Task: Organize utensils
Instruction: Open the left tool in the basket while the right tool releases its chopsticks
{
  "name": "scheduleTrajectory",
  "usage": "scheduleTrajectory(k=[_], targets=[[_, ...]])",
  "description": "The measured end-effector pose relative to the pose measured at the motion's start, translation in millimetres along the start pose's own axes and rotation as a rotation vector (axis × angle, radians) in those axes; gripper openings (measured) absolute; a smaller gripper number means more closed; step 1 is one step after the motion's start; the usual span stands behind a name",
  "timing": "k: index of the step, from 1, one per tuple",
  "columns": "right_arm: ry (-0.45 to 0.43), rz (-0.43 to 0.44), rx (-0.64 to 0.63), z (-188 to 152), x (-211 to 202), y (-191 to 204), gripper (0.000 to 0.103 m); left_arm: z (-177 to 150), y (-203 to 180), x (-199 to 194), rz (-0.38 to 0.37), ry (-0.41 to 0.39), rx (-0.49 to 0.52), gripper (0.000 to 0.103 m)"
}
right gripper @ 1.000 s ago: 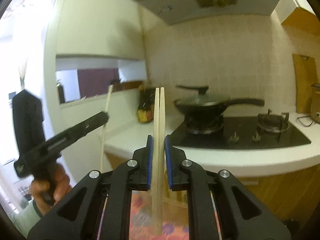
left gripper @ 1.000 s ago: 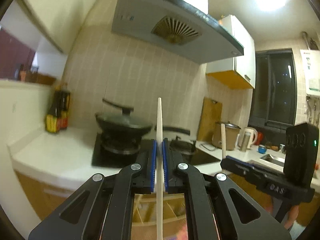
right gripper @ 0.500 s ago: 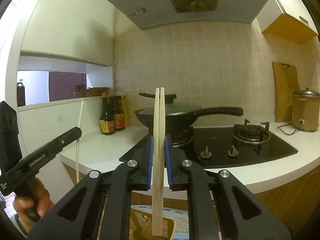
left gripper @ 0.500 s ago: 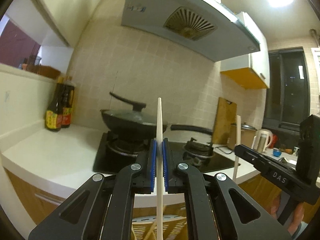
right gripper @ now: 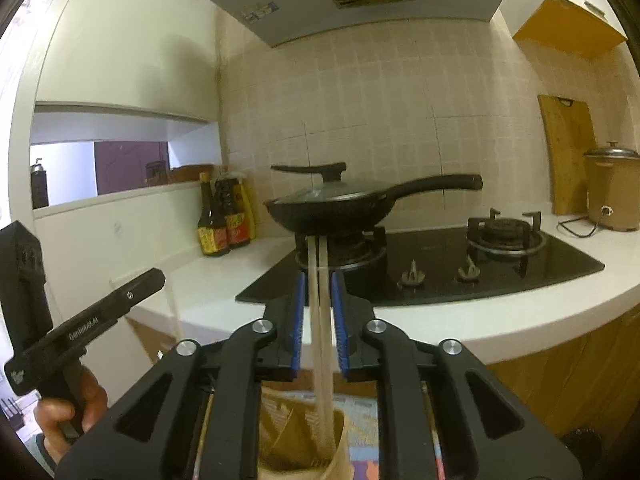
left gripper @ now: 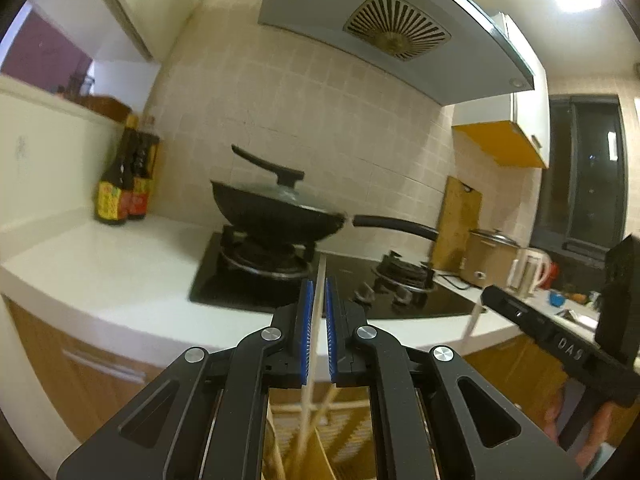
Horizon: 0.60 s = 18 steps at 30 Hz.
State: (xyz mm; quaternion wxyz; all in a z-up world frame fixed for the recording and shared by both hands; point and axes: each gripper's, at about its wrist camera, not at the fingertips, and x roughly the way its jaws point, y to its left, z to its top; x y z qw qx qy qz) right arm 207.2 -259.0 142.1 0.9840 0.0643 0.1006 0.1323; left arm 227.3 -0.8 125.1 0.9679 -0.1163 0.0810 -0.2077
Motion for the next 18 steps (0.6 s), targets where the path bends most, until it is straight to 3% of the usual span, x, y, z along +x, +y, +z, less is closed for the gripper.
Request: scheduleTrajectory(k=[2,4,5,6,8,18], targets=[[0.023,0.017,0.000,-3,-9,1,0.025,-3,0,-6,0.000,0.015,0.004,0.011],[0.047,0.034,0.004,-4,-17,1,0.030,-4,0,-16,-0.013,0.034,-0.002,0.039],[0.060,0.041,0.007,-5,-24,1,0.037,-4,-1,-21,-0.017,0.035,-0.007,0.043],[0.071,0.050,0.008,-5,-30,2,0.051,-3,-1,-29,-0.024,0.034,-0.012,0.047],[0.085,0.049,0.001,-7,-45,6,0.056,-3,-4,-42,-0.051,0.053,-0.012,0.050],[0.210,0.031,-0.084,-23,-104,42,0.056,-13,-20,-111,-0.075,0.126,0.000,0.058]])
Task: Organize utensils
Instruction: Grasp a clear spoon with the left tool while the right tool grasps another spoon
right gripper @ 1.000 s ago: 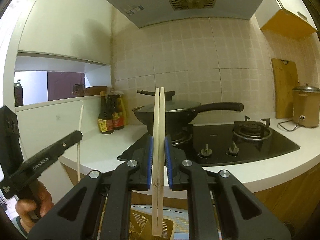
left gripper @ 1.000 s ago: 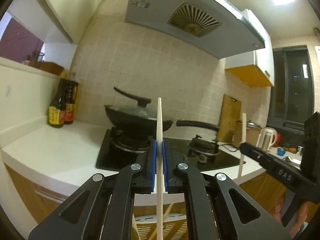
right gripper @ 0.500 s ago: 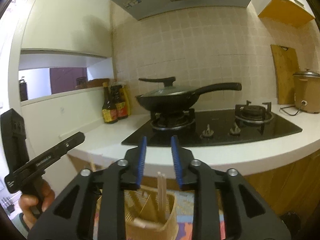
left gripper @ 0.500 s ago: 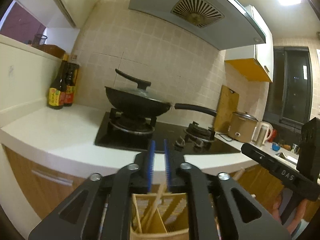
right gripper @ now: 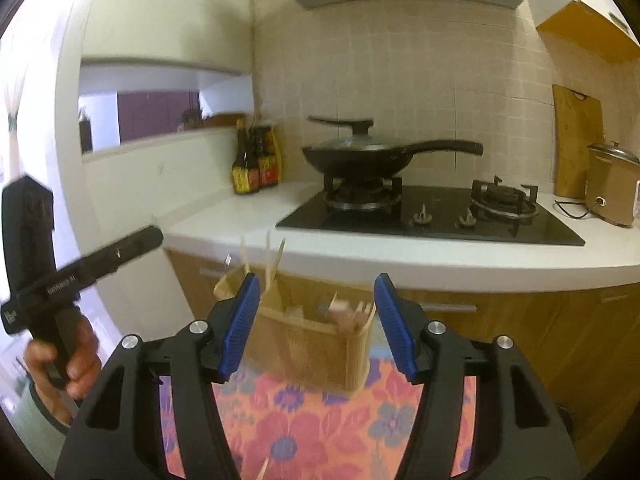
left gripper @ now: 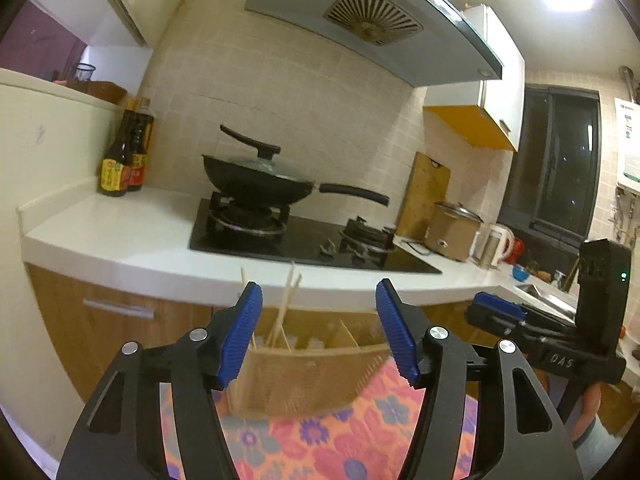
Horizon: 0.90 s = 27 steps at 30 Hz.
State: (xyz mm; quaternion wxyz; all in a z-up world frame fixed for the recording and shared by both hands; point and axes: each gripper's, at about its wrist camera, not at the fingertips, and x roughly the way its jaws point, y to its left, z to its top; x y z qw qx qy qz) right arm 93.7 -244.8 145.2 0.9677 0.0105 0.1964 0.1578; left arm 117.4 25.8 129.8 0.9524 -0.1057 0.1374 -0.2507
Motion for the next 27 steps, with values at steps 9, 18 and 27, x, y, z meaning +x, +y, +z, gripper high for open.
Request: scheduleTrajectory(k=[9,18,27], targets=[[0.234,-0.046,0.068,-53,-13,14,0.055,-51,-34,-27,0.074,0.253,0.089,0.060],[0.454,0.015,0.215,-125,-2,12,0.046,-142,-24,-27,0.093,0.554,0.023,0.058],[0.619,0.055,0.241,-180,10,24,0.034,-191,-25,-25,0.034,0.714,-0.028,0.057]])
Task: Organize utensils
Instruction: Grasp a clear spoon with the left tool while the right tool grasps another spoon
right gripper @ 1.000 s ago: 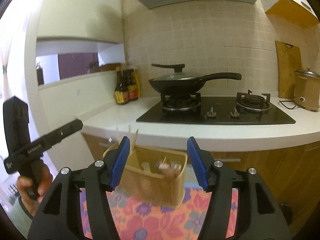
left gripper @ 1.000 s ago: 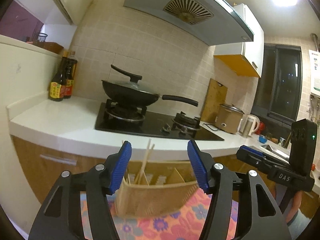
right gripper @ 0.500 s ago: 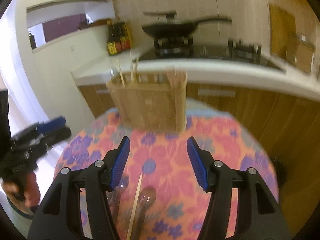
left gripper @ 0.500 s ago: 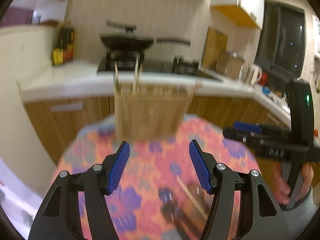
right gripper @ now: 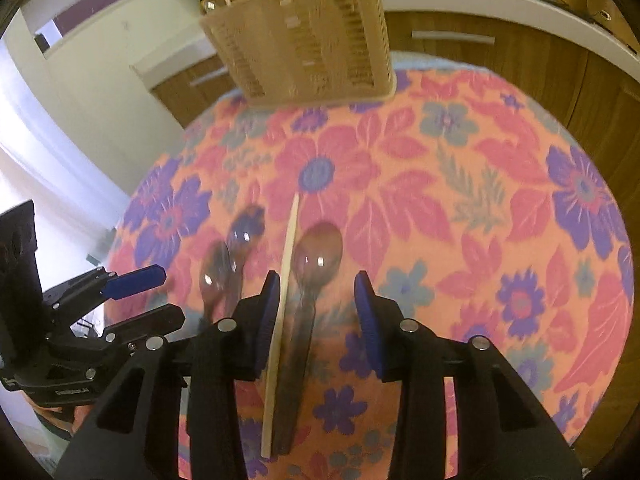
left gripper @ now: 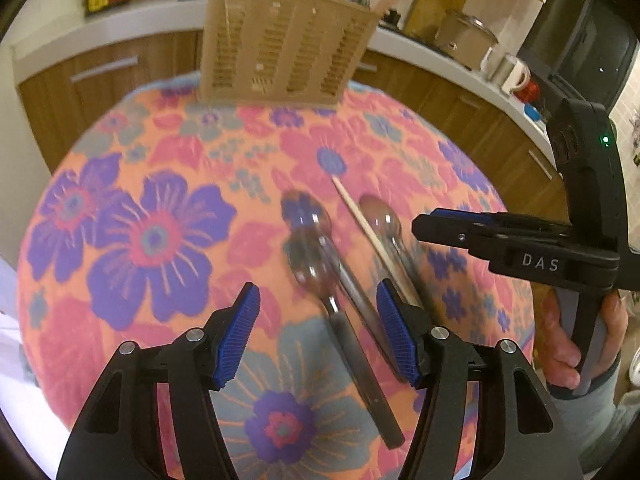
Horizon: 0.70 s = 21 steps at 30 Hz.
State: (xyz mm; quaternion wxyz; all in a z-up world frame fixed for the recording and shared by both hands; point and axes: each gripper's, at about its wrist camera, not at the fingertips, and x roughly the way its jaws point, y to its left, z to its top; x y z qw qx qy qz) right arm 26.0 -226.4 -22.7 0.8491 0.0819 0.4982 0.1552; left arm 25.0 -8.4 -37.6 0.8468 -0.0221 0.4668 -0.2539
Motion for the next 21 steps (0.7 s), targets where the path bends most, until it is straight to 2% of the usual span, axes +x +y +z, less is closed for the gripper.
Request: scheduleTrajectory(k=[3,6,10,14,17,18,19,21], targets=[[0.022,-0.012,-0.021,-4,6,5,0.032,-2,-5,10,0.015,0.033,0.004,0.052],[0.032,-0.057,-0.054,-8,12,12,0.026,-2,-10,18,0.047,0.051,0.012,0.043],[0.048,-0.062,-0.060,-10,19,14,0.024,-2,-16,19,0.092,0.050,0.039,0.039],[0.054,-0.105,-0.091,-9,23,23,0.024,2,-22,24,0.124,0.064,0.058,0.040],[0.067,-0.141,-0.119,-7,25,29,0.024,5,-30,30,0.181,0.071,0.096,0.040],[0.072,-0.153,-0.132,-7,26,31,0.024,5,-31,31,0.196,0.069,0.104,0.037],[0.075,-0.165,-0.148,-7,27,33,0.024,5,-33,31,0.210,0.067,0.111,0.030],[0.086,-0.198,-0.202,-9,28,40,0.019,4,-33,31,0.229,0.068,0.122,0.023]])
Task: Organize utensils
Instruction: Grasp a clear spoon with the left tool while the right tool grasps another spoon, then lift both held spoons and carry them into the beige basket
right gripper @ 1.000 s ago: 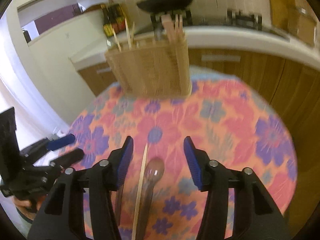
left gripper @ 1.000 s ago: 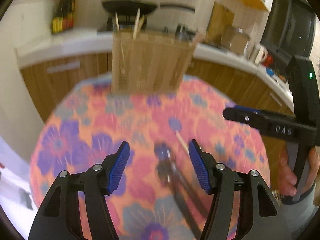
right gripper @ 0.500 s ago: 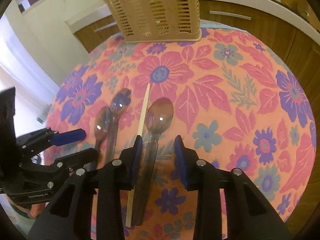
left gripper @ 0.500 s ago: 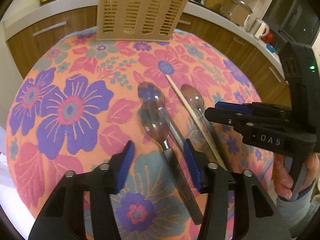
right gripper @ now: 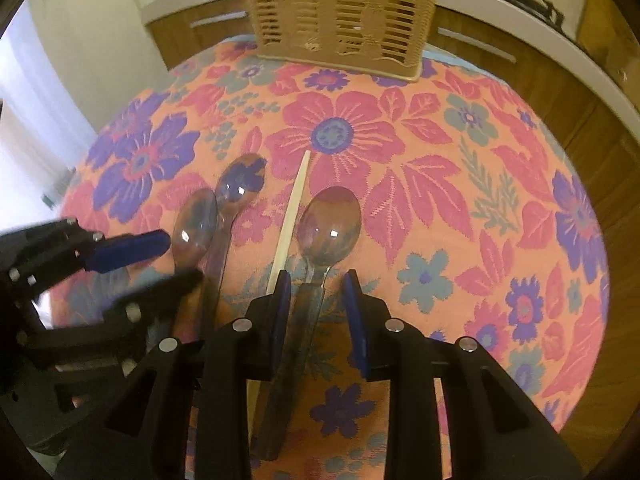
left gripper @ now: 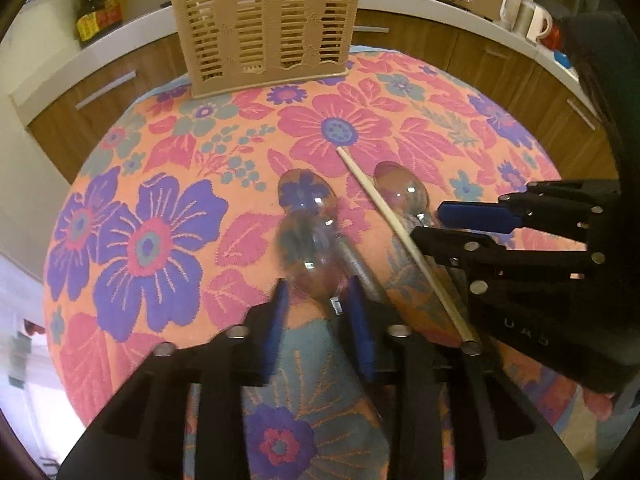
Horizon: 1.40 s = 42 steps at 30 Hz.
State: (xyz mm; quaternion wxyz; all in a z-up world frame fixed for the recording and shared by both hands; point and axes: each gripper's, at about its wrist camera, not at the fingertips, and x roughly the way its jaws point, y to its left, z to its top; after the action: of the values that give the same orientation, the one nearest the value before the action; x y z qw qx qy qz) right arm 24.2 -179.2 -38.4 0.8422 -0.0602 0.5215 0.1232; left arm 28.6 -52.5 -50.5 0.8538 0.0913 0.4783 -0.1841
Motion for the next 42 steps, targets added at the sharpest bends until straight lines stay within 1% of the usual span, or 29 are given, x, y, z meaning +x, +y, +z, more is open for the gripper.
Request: scheduleTrajectory(k=[1,2,3,4,6,10,14,16,18,20,21,22,24,26,29,31,33,34,35,36,37,39,40,41,42], targets=[[0.003,-0.002,-0.010,0,0,1,0.017,0,0,0,0.005,-0.001,0.003,0.019],[0.008,-0.002,-0.022,1,0,1,0.012,-1,2,-1,0.011,-0.003,0.004,0.017],[0.011,-0.002,-0.028,2,0,0,0.010,-1,4,-1,0.011,-0.004,-0.002,0.010],[0.012,-0.001,-0.030,2,0,-1,0.010,-1,7,-2,0.010,-0.008,-0.015,0.009],[0.010,-0.004,-0.027,2,-1,-6,0.010,-2,16,-4,-0.026,-0.013,-0.056,0.009],[0.002,-0.016,0.001,0,-7,-21,0.010,-1,29,-7,-0.025,-0.028,-0.096,0.009],[0.016,-0.022,0.020,-1,-5,-38,0.010,-1,40,-8,-0.033,-0.032,-0.123,0.009],[0.026,-0.022,0.024,-2,-4,-43,0.010,-1,43,-8,-0.027,-0.027,-0.129,0.009],[0.039,-0.002,0.033,-1,-3,-48,0.010,-1,45,-5,-0.026,-0.011,-0.126,0.010],[0.054,0.021,0.043,-1,-1,-51,0.011,-2,42,-5,-0.014,0.000,-0.095,0.011],[0.061,0.028,0.042,-1,0,-52,0.011,-2,41,-5,-0.010,0.005,-0.086,0.014],[0.074,0.040,0.045,0,0,-53,0.012,-2,39,-5,-0.011,0.011,-0.073,0.019],[0.105,0.079,0.063,3,1,-56,0.020,-1,36,-4,-0.016,0.022,-0.051,0.024],[0.137,0.105,0.063,6,2,-56,0.024,1,32,-3,-0.007,0.034,-0.020,0.028],[0.176,0.091,0.024,11,4,-51,0.024,6,21,2,0.030,0.073,0.073,0.031],[0.195,0.094,0.022,16,6,-51,0.024,13,14,5,0.071,0.099,0.140,0.038],[0.216,0.098,0.023,21,9,-52,0.024,20,15,9,0.065,0.119,0.160,0.038],[0.223,0.097,0.022,24,10,-52,0.021,23,16,11,0.056,0.128,0.163,0.038],[0.229,0.081,0.011,26,11,-50,0.013,25,17,12,0.046,0.137,0.160,0.036],[0.232,0.065,-0.002,28,12,-48,0.010,27,18,13,0.030,0.144,0.157,0.032],[0.233,0.061,-0.012,29,12,-46,0.010,28,18,14,0.027,0.142,0.160,0.024],[0.225,0.051,-0.031,31,11,-44,0.010,27,16,13,0.033,0.130,0.167,0.022],[0.217,0.048,-0.035,32,10,-42,0.010,27,15,11,0.036,0.120,0.163,0.015],[0.193,0.053,-0.038,34,5,-40,0.010,28,15,9,0.038,0.104,0.150,0.002],[0.163,0.062,-0.039,36,-1,-40,0.010,30,18,4,0.036,0.073,0.127,0.002]])
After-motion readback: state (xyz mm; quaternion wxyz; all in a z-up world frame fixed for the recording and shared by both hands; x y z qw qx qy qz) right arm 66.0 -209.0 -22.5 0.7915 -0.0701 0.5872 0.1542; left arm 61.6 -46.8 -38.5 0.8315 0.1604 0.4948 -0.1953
